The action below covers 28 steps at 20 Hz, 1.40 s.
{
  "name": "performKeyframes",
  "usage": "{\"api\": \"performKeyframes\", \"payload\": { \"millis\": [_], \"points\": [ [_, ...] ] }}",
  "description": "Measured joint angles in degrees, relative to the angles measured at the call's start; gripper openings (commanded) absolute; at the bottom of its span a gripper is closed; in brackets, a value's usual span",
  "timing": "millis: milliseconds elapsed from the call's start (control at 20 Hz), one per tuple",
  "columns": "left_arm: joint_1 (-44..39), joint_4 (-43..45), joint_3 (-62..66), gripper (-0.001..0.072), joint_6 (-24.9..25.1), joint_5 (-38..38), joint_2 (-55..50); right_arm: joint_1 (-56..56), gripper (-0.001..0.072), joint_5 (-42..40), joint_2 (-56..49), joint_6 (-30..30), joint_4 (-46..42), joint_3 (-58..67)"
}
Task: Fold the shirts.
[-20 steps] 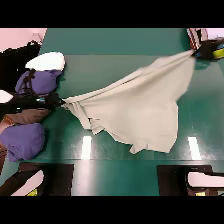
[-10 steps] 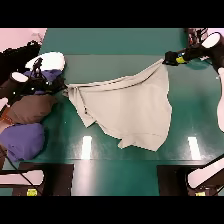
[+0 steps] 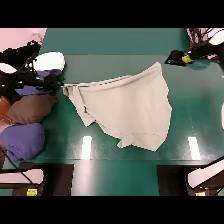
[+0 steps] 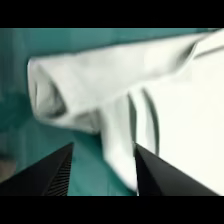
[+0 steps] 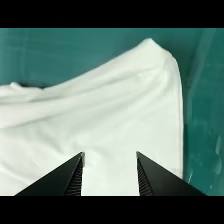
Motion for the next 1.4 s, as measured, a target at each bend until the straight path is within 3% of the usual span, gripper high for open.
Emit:
{"api": "performKeyframes", "payload": {
  "millis": [150,350,600,950,1000,1050,1100,1400],
  "points": [
    [0.4,2.6,-8.3,0.0461,-0.9,-3.7,7.1,-2.4,0.0391,4.9,4.2,-0.7,-0.1,0.0],
    [-3.5,0.8,-24.2,0.0461,-1.2,-2.8,15.3,-3.8,0.0391,9.9,8.9,-1.4,-0.1,0.0],
    [-13.3,-4.2,-36.6,0.0462,-1.3,5.9,18.7,-4.2,0.039,13.8,13.0,-1.7,-0.1,0.0],
    [-21.6,-12.7,-40.0,0.0459,-1.4,19.0,18.4,-4.2,0.0391,15.9,16.5,-1.9,-0.1,0.0],
    [-22.5,-13.4,-40.1,0.0383,-1.3,20.0,18.1,-4.2,0.039,16.0,16.8,-1.9,0.0,0.0],
    [-23.3,-13.8,-40.2,0.018,-1.3,20.5,17.8,-4.2,0.039,16.2,16.9,-1.9,0.0,0.0],
    [-23.8,-13.9,-40.4,0.0041,-1.4,20.7,17.4,-4.2,0.039,16.5,17.1,-1.9,-0.1,0.0],
    [-24.3,-11.8,-35.8,0.0027,-1.2,12.3,18.0,-7.1,0.0378,19.9,20.0,-1.9,-0.1,-4.9]
  ]
}}
